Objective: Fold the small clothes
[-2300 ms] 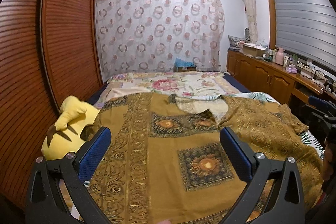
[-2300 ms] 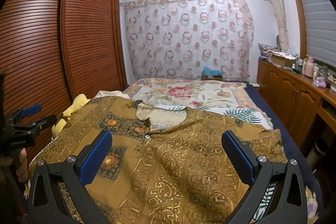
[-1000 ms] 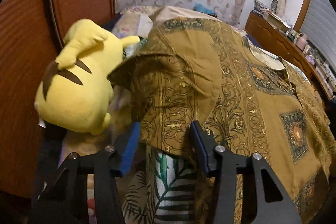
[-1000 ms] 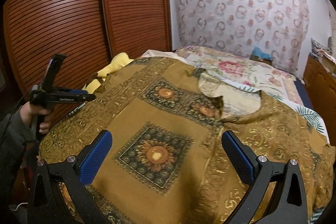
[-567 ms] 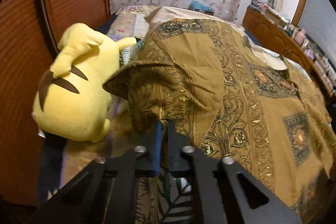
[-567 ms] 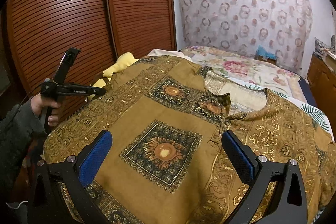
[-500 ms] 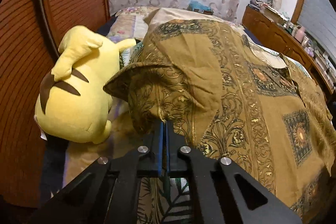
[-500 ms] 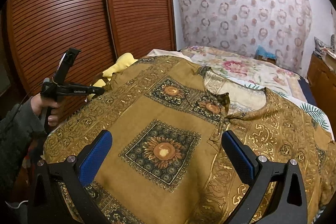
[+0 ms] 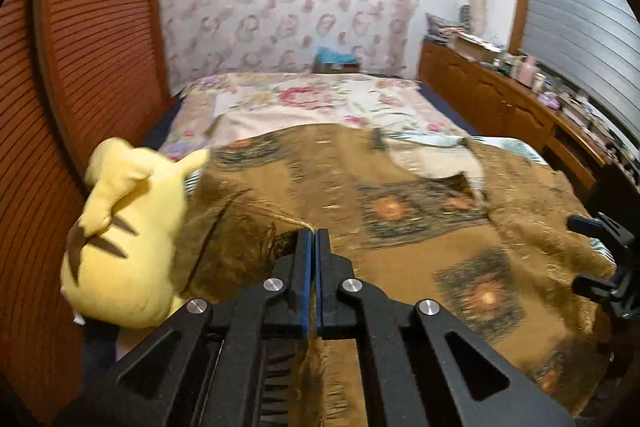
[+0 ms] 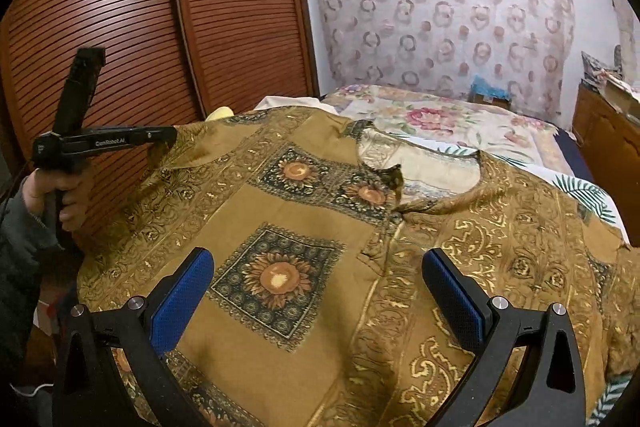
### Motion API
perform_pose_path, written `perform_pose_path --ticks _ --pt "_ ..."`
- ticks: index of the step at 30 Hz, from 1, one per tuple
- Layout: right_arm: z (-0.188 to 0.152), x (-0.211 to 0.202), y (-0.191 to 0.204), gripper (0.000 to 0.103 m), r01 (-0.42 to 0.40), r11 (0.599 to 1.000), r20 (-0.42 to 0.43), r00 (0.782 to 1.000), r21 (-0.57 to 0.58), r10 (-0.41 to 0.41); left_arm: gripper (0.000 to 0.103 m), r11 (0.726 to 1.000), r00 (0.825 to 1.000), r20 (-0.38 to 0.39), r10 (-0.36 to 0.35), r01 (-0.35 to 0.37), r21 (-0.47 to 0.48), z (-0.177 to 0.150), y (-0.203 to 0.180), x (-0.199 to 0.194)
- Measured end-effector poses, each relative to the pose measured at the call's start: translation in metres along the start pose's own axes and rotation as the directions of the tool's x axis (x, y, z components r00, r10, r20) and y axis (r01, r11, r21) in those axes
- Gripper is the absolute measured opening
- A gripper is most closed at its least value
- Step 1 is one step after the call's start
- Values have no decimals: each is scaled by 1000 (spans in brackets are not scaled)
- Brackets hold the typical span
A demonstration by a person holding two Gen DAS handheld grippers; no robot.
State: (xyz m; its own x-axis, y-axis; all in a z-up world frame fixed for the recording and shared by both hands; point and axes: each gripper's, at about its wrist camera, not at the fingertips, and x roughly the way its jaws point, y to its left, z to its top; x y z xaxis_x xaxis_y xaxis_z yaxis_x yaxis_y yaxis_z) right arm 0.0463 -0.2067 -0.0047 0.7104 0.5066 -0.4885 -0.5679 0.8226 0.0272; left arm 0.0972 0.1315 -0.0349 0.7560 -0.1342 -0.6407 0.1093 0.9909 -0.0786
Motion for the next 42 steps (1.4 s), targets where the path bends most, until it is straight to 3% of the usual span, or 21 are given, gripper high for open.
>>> perform_pose_path --ticks 4,8,9,10,13,15,18,19,27,34,39,42 --pt "-3 -1 -2 103 3 1000 -7 1000 2 -3 2 998 998 -6 -60 60 9 -5 -23 1" --pt "-4 2 3 103 3 1000 -16 1000 -3 -4 2 998 998 0 -63 63 0 -14 -31 -4" --pt "-3 2 3 103 2 1000 -18 1000 -4 -3 6 998 998 4 -67 67 -7 -16 -30 -7" --pt "-2 3 4 103 2 1000 -20 1000 -8 -2 12 998 998 11 -60 60 -13 -18 -30 -10" --pt "3 6 6 103 -5 1000 -23 1000 -19 5 43 999 998 55 -31 32 -19 -25 -25 -26" --pt "8 9 10 102 -12 999 -27 1000 -35 11 50 999 997 74 -21 23 -23 -28 -20 -35" --pt "16 15 12 98 -39 997 -32 999 -63 37 78 999 995 104 0 4 -42 -33 -9 -50" --pt "21 18 15 95 -53 996 -34 998 -74 51 80 999 993 116 6 0 -51 -35 -5 -55" --pt "75 57 48 70 -163 969 -40 987 -186 158 80 989 988 131 85 -68 -135 -59 33 -70" --pt "123 119 103 68 -301 907 -107 954 -295 282 80 980 985 123 125 -104 -167 -77 50 -72" --pt "132 171 133 66 -384 870 -180 922 -309 343 80 977 984 118 135 -112 -181 -86 59 -75" --pt "127 209 141 66 -397 863 -256 910 -314 326 80 975 984 110 143 -121 -186 -90 64 -76"
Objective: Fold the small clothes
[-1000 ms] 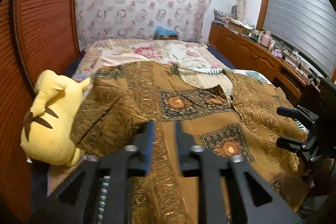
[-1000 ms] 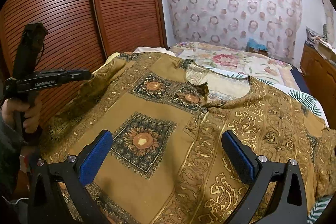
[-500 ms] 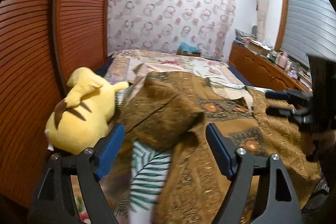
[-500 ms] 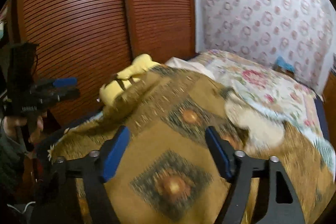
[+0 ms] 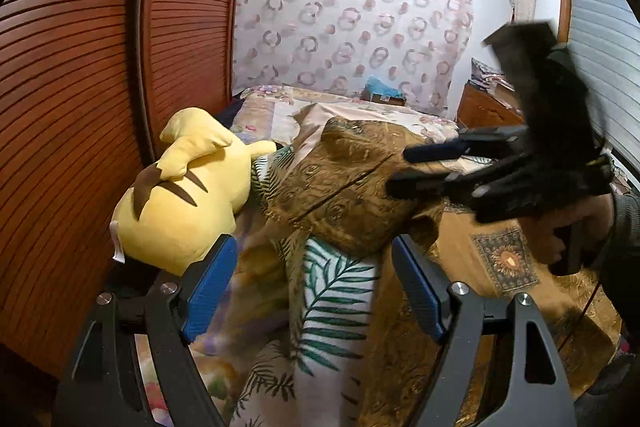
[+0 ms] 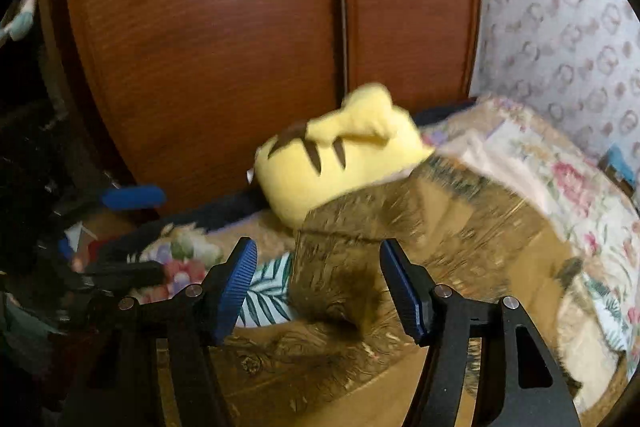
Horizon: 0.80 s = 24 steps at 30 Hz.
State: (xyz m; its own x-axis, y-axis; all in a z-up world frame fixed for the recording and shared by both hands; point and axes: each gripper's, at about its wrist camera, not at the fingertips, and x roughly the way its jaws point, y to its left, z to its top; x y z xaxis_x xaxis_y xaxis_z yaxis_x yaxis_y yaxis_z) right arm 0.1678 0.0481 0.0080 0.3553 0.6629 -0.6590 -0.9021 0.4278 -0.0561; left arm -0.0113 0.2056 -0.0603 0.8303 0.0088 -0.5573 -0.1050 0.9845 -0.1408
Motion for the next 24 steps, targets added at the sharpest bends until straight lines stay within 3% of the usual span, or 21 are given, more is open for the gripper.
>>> perform_pose_path --ticks 7,12,14,16,18,24 --pt "-8 65 -19 66 50 998 -140 989 -25 -53 80 1000 1000 -10 7 -8 -9 -3 6 0" --pt "-11 90 -7 66 76 995 -168 982 -59 -85 80 1000 1000 -12 1 -2 -9 -3 3 1" --pt "-10 98 -4 56 99 993 -157 982 -72 -109 80 1000 1000 -15 -1 1 -3 -3 1 2" --pt "-14 87 8 23 113 990 -131 984 -86 -124 80 1000 1000 -17 -4 4 1 -4 -1 3" --pt "-15 77 12 11 112 992 -74 990 -62 -116 80 1000 1000 -19 -4 4 4 -4 -2 3" --pt "-25 41 -11 9 124 977 93 986 174 -141 80 1000 1000 -22 -11 12 12 -4 -9 4"
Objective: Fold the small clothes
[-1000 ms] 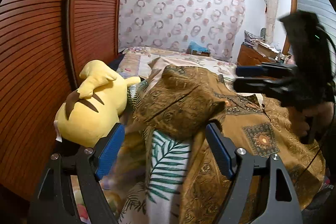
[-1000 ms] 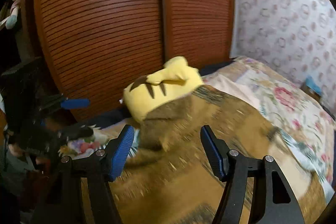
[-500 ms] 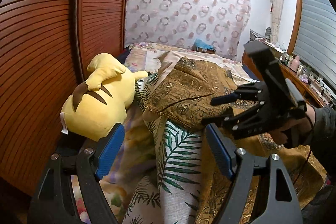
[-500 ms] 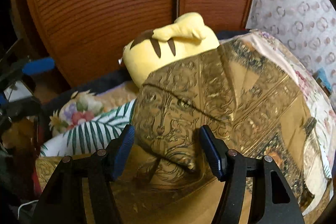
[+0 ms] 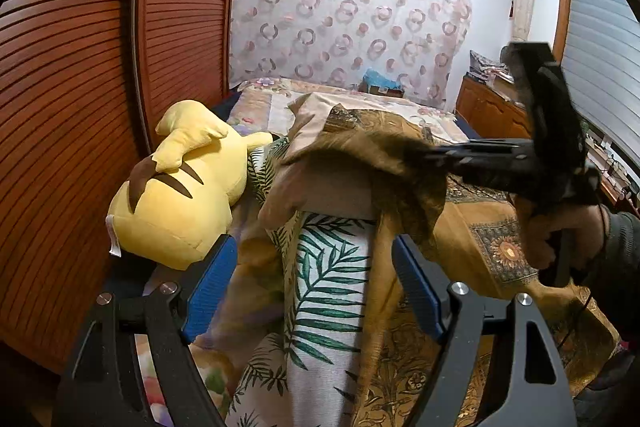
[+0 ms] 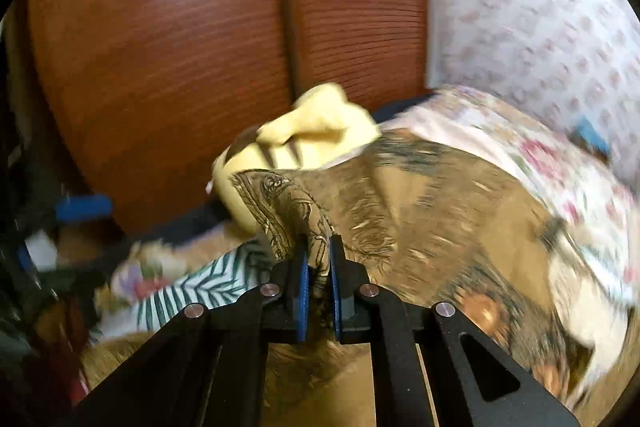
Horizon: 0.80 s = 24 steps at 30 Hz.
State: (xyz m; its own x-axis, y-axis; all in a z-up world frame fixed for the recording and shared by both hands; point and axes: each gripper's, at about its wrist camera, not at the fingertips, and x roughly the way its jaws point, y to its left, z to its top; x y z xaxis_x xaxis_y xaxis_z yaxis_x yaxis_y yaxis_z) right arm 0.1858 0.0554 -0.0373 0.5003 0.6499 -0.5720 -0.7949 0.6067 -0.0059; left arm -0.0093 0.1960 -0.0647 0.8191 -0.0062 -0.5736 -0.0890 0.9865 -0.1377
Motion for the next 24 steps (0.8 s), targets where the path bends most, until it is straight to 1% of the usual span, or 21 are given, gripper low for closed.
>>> perform_pose_path --ticks 2,4,7,10,12,14,15,16,18,20,22,23,24 --pt "-8 -10 -13 9 15 995 13 1000 94 -16 80 1000 1000 0 -1 1 4 1 -2 0" --pt "-19 -18 -23 9 43 988 22 999 151 -47 80 1000 1000 1 -6 6 6 1 -4 0" --pt "-35 -20 -29 10 78 978 4 997 193 -80 80 1000 1000 1 -9 9 13 2 -9 1" --pt "-48 -18 -25 16 133 977 -15 991 166 -132 80 1000 1000 0 -15 16 18 3 -14 2" --pt "-55 -18 -25 22 144 973 -31 990 181 -140 80 1000 1000 -2 -20 20 23 4 -17 2" --pt "-55 -29 -21 26 150 973 -26 989 174 -147 80 999 1000 -3 -27 28 24 4 -20 3" --pt "-56 -30 -18 33 155 974 -18 988 163 -155 80 999 1000 -4 -29 29 25 4 -21 3" --pt "-55 -31 -16 42 158 975 -11 987 154 -158 80 999 1000 -6 -29 29 28 5 -23 4" --pt "-50 -43 -12 50 142 981 2 990 133 -144 80 999 1000 -6 -29 29 33 6 -25 6" --pt "-37 -42 -2 50 122 987 14 992 105 -124 80 999 999 -6 -33 33 33 6 -27 6" --pt "-31 -44 4 50 102 993 19 994 52 -103 80 999 999 -8 -35 35 32 6 -28 7" --pt "-28 -34 11 50 83 996 11 996 22 -83 80 999 999 -10 -36 37 33 6 -28 7" --pt "-29 -32 9 50 64 998 2 998 4 -64 80 999 999 -13 -36 37 33 5 -28 8"
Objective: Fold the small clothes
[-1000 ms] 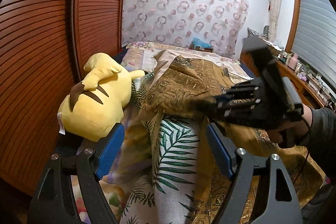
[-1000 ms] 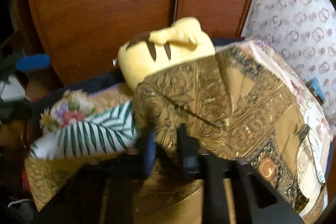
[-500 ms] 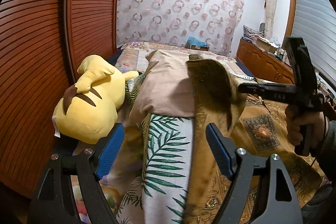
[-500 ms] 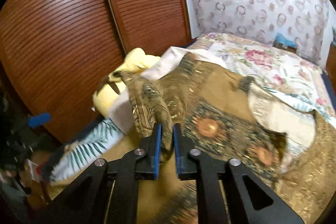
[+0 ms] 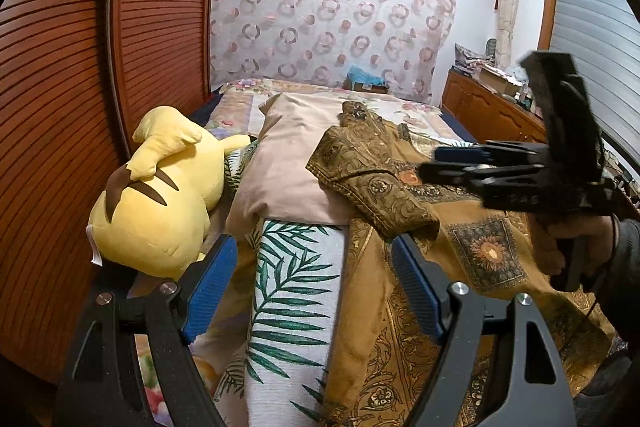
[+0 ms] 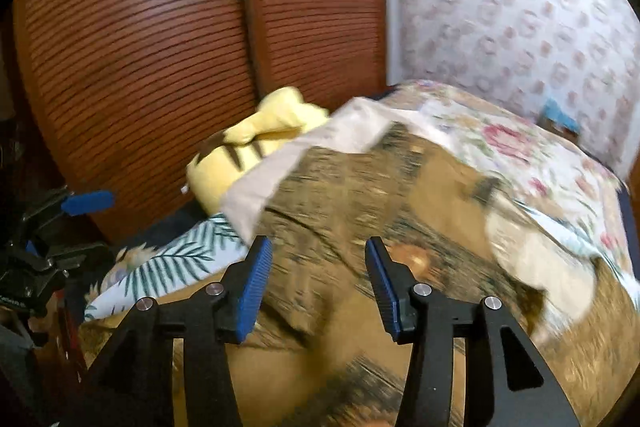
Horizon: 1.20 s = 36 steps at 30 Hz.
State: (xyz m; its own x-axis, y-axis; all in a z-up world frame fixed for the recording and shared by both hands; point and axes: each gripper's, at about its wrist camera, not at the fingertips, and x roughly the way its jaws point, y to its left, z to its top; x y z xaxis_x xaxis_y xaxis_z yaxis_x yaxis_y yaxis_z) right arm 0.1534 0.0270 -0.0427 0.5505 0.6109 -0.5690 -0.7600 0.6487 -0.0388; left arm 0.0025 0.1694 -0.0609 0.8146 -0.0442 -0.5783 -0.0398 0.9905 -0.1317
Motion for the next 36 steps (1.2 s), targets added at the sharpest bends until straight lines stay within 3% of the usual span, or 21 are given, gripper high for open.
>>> perform_pose_path --ticks 2,7,10,12,17,21,26,28,30,36 --pt "0 16 5 50 -26 999 -39 999 -35 25 80 1000 1000 -4 -1 1 2 -1 -1 1" --pt "6 57 9 47 -5 997 -126 992 -78 -5 80 1000 1000 -11 -9 9 7 -1 -4 4" --pt "9 76 5 19 28 995 -206 977 -92 -46 80 1000 1000 -15 -13 13 10 -2 -6 7" --pt "7 72 0 6 11 997 -183 983 -73 -24 80 1000 1000 -17 -16 16 10 -2 -7 8" --pt "-8 36 -33 4 93 991 -69 994 99 -87 80 1000 1000 -14 -19 19 -2 1 -8 13" --pt "-34 1 -57 4 145 963 -50 989 226 -137 80 1000 1000 -14 -24 25 6 4 -14 17" --pt "-61 -38 -68 25 171 960 -57 985 224 -163 80 999 999 -18 -37 37 26 9 -26 24" --pt "-70 -51 -72 48 179 961 -60 984 209 -170 80 998 999 -24 -43 44 39 13 -33 29" --pt "-71 -66 -70 59 201 961 -56 979 192 -194 80 997 998 -31 -53 55 51 16 -40 34" --pt "-65 -108 -62 62 240 956 -46 971 171 -236 80 992 995 -53 -80 84 96 32 -63 52"
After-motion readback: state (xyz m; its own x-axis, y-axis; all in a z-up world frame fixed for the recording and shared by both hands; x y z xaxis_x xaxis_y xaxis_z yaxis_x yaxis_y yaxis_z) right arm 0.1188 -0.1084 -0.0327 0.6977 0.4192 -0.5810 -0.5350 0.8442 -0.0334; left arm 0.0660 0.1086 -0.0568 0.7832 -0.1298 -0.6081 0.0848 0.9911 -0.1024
